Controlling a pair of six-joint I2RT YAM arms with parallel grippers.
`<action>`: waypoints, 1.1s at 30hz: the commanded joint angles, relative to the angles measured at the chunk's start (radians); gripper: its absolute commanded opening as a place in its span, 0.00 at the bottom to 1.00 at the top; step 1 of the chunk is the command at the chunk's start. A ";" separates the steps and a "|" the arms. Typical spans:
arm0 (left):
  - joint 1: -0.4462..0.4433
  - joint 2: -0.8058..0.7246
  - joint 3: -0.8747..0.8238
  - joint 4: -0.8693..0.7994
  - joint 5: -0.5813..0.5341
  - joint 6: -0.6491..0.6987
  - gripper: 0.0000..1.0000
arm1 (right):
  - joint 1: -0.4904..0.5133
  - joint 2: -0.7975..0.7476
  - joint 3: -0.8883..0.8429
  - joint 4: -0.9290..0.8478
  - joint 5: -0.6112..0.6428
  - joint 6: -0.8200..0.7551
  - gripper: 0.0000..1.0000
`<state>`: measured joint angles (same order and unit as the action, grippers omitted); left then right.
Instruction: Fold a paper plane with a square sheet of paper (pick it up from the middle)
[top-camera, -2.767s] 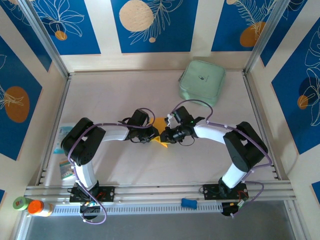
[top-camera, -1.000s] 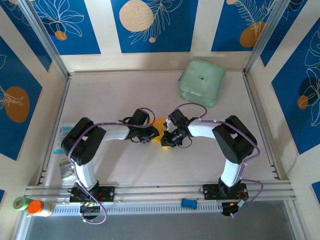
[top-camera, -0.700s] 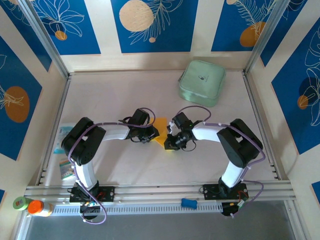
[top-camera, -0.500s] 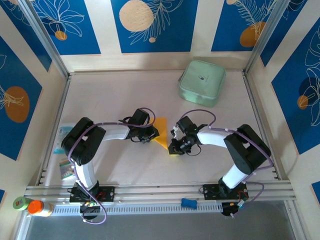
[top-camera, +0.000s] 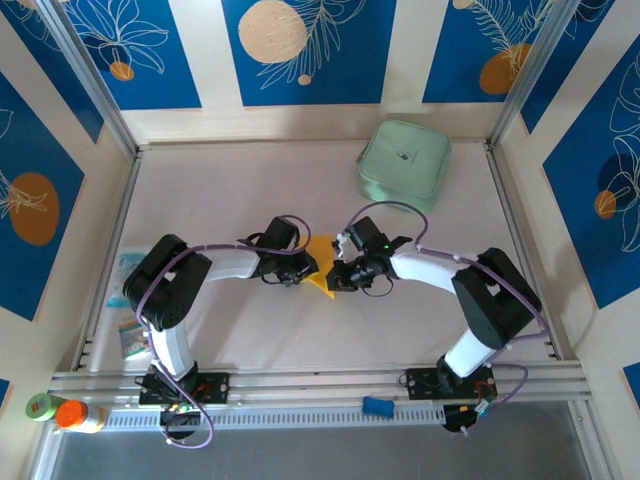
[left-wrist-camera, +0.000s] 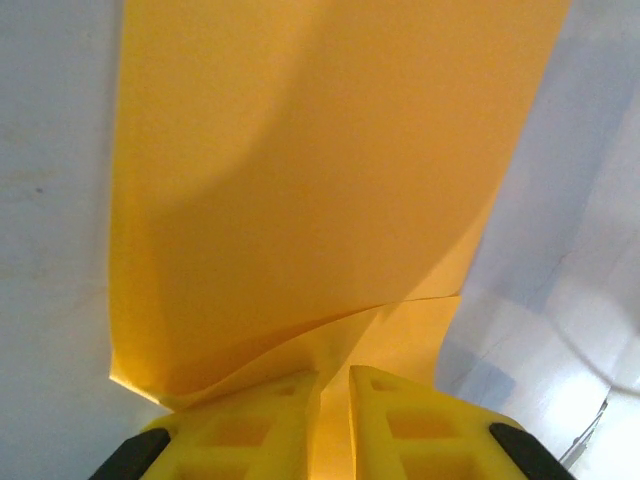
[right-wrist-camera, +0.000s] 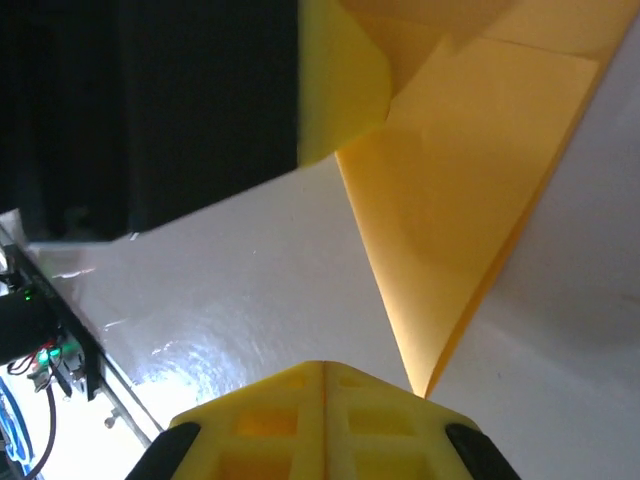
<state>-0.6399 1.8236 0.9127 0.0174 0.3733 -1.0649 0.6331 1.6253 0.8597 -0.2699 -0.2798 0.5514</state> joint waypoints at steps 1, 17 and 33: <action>-0.005 0.045 -0.006 -0.112 -0.039 0.017 0.19 | 0.011 0.059 0.043 -0.008 0.023 0.010 0.04; -0.007 -0.029 0.077 -0.091 0.015 0.123 0.21 | 0.017 0.156 0.035 -0.044 0.069 0.001 0.03; -0.080 -0.084 -0.026 -0.006 0.000 0.213 0.16 | 0.023 0.188 0.047 -0.098 0.097 0.012 0.00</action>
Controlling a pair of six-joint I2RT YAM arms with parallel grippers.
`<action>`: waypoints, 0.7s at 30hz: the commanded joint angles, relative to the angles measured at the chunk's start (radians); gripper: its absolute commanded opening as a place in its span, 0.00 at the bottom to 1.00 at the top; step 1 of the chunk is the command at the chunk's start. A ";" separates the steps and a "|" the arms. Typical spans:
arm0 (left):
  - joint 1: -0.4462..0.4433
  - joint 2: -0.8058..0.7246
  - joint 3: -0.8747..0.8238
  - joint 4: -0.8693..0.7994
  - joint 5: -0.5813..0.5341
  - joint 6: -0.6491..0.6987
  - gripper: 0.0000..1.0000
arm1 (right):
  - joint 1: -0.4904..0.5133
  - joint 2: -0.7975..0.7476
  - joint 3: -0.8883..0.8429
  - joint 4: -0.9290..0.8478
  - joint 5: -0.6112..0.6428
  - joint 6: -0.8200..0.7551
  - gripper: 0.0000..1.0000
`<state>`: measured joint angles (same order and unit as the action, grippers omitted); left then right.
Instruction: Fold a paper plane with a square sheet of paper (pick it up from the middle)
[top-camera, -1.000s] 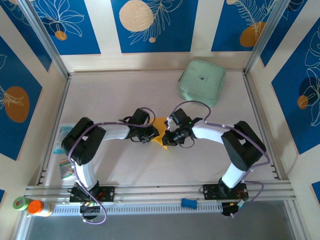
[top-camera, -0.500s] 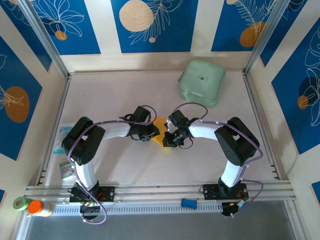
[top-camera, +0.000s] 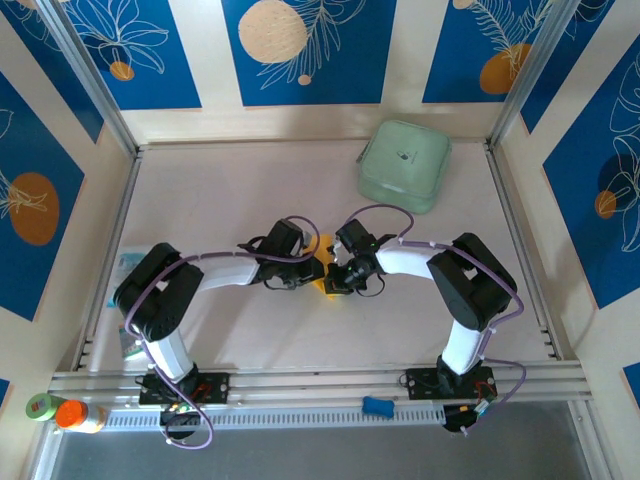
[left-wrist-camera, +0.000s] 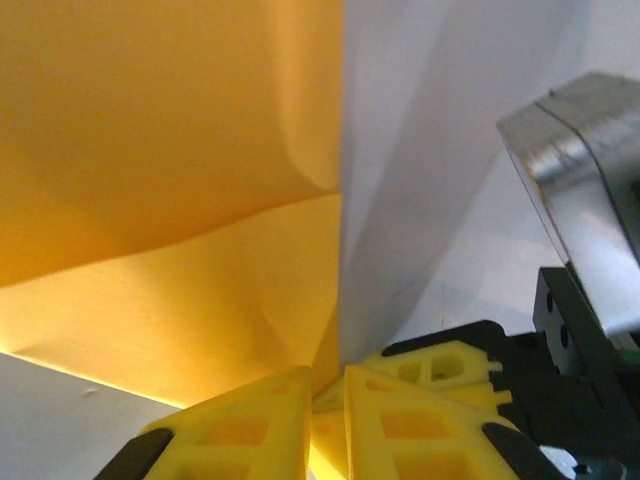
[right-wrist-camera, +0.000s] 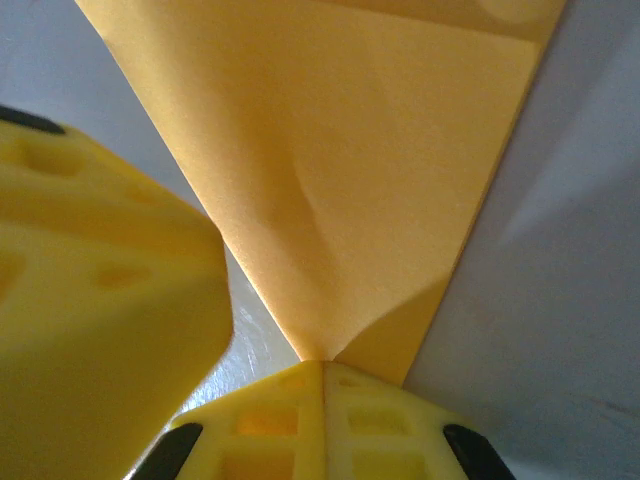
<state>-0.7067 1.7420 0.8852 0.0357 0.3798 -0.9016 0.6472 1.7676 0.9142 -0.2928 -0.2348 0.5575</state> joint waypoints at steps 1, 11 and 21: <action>-0.016 0.000 0.001 -0.029 -0.016 0.053 0.16 | 0.009 0.048 -0.007 -0.075 0.053 0.007 0.00; -0.016 0.041 0.018 -0.058 -0.062 0.031 0.12 | 0.009 0.050 -0.009 -0.077 0.054 0.014 0.00; -0.015 0.053 0.033 -0.128 -0.129 0.027 0.12 | 0.009 0.059 -0.015 -0.089 0.064 0.012 0.00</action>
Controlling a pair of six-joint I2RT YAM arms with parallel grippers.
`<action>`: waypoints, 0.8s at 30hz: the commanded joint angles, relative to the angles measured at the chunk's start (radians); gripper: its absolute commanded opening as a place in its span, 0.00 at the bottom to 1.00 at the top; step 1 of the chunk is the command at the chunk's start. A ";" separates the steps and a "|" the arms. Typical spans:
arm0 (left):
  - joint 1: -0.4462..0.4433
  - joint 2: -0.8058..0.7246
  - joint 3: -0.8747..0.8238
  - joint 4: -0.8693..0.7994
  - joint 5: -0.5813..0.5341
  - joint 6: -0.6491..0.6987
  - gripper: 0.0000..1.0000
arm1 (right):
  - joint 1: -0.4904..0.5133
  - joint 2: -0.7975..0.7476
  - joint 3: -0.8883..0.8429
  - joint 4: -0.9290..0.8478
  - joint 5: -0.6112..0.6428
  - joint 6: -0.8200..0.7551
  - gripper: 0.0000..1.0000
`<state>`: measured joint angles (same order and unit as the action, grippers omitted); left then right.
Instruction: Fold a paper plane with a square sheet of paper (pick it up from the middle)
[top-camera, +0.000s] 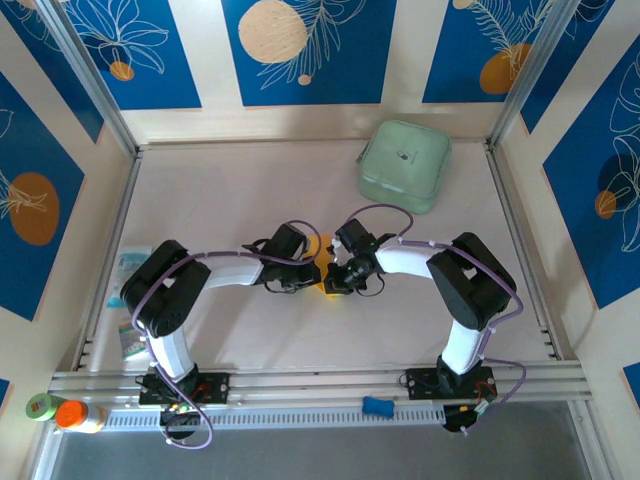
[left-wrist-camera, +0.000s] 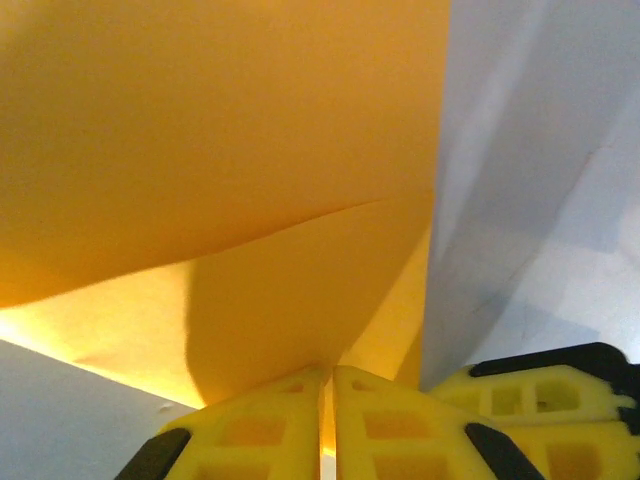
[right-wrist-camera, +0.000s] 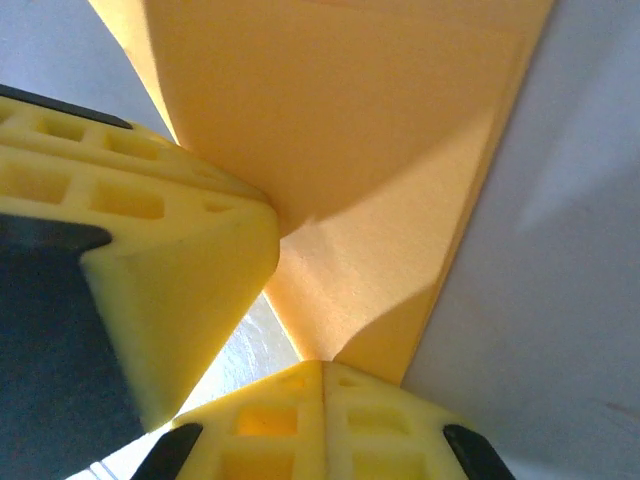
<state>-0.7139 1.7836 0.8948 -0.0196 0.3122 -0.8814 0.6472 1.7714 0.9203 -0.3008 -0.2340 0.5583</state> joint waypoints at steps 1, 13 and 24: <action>-0.007 0.010 0.025 -0.088 -0.076 0.009 0.12 | 0.009 0.055 -0.021 -0.086 0.068 0.011 0.00; 0.058 0.020 0.025 -0.108 -0.088 0.041 0.13 | 0.009 0.075 -0.039 -0.135 0.097 0.003 0.00; 0.222 0.011 -0.070 0.054 0.028 0.074 0.14 | 0.011 0.089 -0.038 -0.156 0.106 -0.011 0.00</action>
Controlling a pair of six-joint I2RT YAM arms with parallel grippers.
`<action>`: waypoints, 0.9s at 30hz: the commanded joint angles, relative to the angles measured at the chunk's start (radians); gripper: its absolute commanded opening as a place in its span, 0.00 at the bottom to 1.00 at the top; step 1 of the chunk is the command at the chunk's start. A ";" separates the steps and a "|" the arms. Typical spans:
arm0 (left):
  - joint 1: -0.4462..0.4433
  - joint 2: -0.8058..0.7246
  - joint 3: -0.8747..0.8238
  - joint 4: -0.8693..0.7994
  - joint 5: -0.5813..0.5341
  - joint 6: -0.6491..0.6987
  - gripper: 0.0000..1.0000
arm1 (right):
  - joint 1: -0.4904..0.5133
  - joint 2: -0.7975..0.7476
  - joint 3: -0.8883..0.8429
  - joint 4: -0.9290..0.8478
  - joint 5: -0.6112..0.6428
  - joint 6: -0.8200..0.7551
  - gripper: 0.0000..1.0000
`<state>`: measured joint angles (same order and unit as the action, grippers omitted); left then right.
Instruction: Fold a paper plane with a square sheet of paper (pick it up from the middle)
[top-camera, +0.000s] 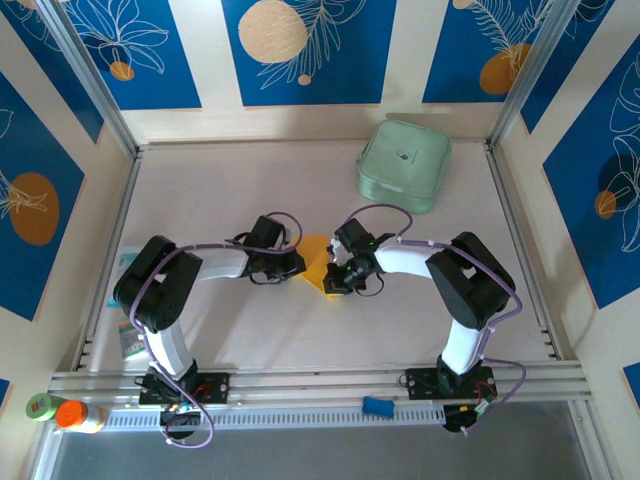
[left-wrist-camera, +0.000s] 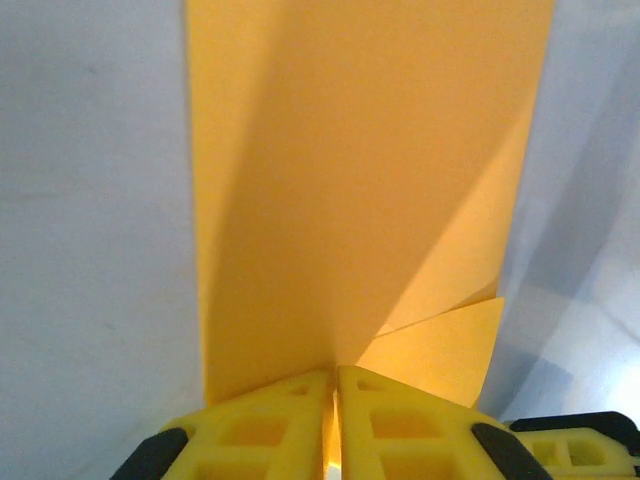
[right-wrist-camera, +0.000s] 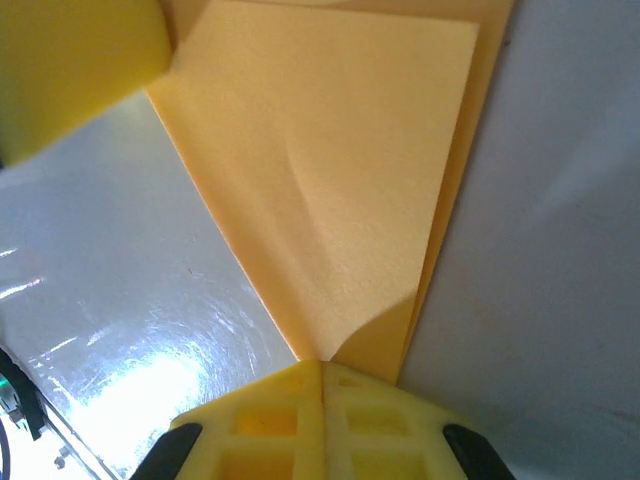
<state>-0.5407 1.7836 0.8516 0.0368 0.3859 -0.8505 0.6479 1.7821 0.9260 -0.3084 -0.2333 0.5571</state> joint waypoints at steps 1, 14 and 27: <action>0.058 0.004 -0.021 -0.013 -0.048 0.052 0.14 | 0.009 0.078 -0.043 -0.148 0.106 -0.009 0.00; -0.031 -0.122 0.000 -0.017 -0.048 -0.009 0.14 | 0.011 0.079 -0.029 -0.126 0.068 0.023 0.00; -0.099 -0.002 0.038 -0.079 -0.113 -0.022 0.13 | 0.006 0.067 -0.038 -0.108 0.047 0.027 0.01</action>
<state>-0.6399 1.7641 0.8585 0.0181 0.3096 -0.8845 0.6479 1.7905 0.9367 -0.3141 -0.2443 0.5766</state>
